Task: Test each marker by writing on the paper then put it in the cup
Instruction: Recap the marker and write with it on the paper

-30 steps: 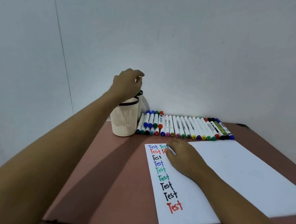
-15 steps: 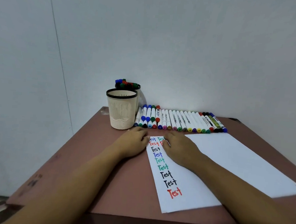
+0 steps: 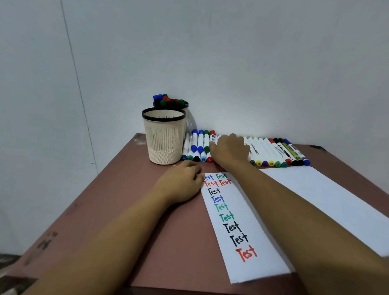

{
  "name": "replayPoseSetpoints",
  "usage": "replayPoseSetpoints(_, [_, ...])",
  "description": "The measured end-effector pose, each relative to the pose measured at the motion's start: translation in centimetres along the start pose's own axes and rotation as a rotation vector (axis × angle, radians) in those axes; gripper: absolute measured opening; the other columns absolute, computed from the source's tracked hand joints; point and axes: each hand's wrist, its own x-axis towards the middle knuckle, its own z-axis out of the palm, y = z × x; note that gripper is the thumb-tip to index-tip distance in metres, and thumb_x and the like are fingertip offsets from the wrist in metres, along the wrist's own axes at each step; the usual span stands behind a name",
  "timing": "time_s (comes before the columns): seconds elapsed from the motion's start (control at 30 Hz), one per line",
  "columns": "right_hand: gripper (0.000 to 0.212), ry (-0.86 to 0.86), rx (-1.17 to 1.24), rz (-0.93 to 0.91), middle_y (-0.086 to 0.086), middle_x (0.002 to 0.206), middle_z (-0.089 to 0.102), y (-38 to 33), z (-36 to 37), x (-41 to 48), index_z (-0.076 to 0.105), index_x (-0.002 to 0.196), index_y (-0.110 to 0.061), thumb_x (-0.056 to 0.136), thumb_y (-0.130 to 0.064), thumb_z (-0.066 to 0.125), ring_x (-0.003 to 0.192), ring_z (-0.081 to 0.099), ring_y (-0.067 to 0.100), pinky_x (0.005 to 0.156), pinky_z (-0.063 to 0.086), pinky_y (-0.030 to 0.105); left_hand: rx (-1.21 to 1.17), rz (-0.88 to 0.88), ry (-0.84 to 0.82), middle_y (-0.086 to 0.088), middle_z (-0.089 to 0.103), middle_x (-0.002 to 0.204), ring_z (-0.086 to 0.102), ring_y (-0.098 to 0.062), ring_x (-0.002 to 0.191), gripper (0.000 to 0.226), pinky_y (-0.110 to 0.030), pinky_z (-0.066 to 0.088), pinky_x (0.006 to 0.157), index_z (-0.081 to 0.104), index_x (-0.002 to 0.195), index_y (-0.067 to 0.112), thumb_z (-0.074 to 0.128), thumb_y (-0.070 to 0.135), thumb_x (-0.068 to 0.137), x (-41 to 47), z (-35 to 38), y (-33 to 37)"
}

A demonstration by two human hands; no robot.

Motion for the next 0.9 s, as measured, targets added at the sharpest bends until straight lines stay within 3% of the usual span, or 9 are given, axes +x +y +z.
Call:
replayPoseSetpoints(0.27, [0.029, 0.023, 0.088, 0.056, 0.013, 0.126, 0.055, -0.6, 1.1, 0.9, 0.058, 0.117, -0.01, 0.094, -0.022, 0.049, 0.123, 0.044, 0.032, 0.098, 0.037, 0.041, 0.015, 0.006, -0.005, -0.008, 0.039, 0.142, 0.04, -0.02, 0.128, 0.042, -0.031, 0.031, 0.108, 0.049, 0.132, 0.011, 0.032, 0.032, 0.099, 0.0, 0.0, 0.1])
replayPoseSetpoints(0.4, [0.018, 0.06, 0.293, 0.079, 0.015, 0.112, 0.062, -0.1, 0.7, 0.8, 0.055, 0.091, -0.004, 0.095, -0.019, 0.047, 0.105, 0.056, 0.031, 0.072, 0.039, 0.031, 0.025, 0.001, -0.019, -0.007, 0.037, 0.144, 0.039, -0.019, 0.129, 0.043, -0.032, 0.029, 0.109, 0.049, 0.133, 0.011, 0.031, 0.032, 0.1, 0.0, -0.1, 0.2])
replayPoseSetpoints(0.5, [0.024, 0.146, 0.482, 0.103, 0.017, 0.108, 0.06, 0.7, -0.7, 0.2, 0.051, 0.108, 0.002, 0.097, -0.018, 0.044, 0.088, 0.053, 0.025, 0.067, 0.034, 0.029, 0.017, -0.004, -0.026, -0.006, 0.038, 0.143, 0.039, -0.018, 0.129, 0.043, -0.033, 0.03, 0.109, 0.048, 0.134, 0.012, 0.031, 0.033, 0.1, -0.1, -0.2, 0.2])
replayPoseSetpoints(0.6, [0.021, 0.232, 0.615, 0.083, 0.013, 0.096, 0.06, 2.2, -2.5, -0.5, 0.052, 0.105, 0.001, 0.096, -0.018, 0.046, 0.074, 0.049, 0.019, 0.062, 0.036, 0.03, -0.024, -0.005, -0.025, -0.005, 0.039, 0.143, 0.038, -0.017, 0.129, 0.042, -0.031, 0.029, 0.109, 0.047, 0.135, 0.013, 0.029, 0.031, 0.101, -0.2, -0.3, 0.2])
replayPoseSetpoints(0.7, [0.013, 0.23, 0.793, 0.103, 0.008, 0.084, 0.06, 4.2, -4.3, -1.7, 0.054, 0.095, -0.006, 0.093, -0.018, 0.05, 0.062, 0.049, 0.013, 0.054, 0.04, 0.025, -0.142, -0.006, 0.079, -0.007, 0.04, 0.142, 0.037, -0.017, 0.13, 0.041, -0.025, 0.025, 0.106, 0.042, 0.138, 0.012, 0.031, 0.026, 0.101, -0.1, -0.6, 0.4])
replayPoseSetpoints(0.9, [0.008, 0.077, 1.079, 0.144, 0.004, 0.072, 0.063, 6.3, -5.6, -5.9, 0.055, 0.085, -0.01, 0.091, -0.01, 0.05, 0.059, 0.055, 0.014, 0.058, 0.048, 0.032, -0.181, 0.16, 0.34, -0.01, 0.039, 0.139, 0.037, -0.02, 0.127, 0.049, -0.01, 0.017, 0.095, 0.033, 0.142, 0.007, 0.046, 0.021, 0.097, -0.3, -0.6, 1.2])
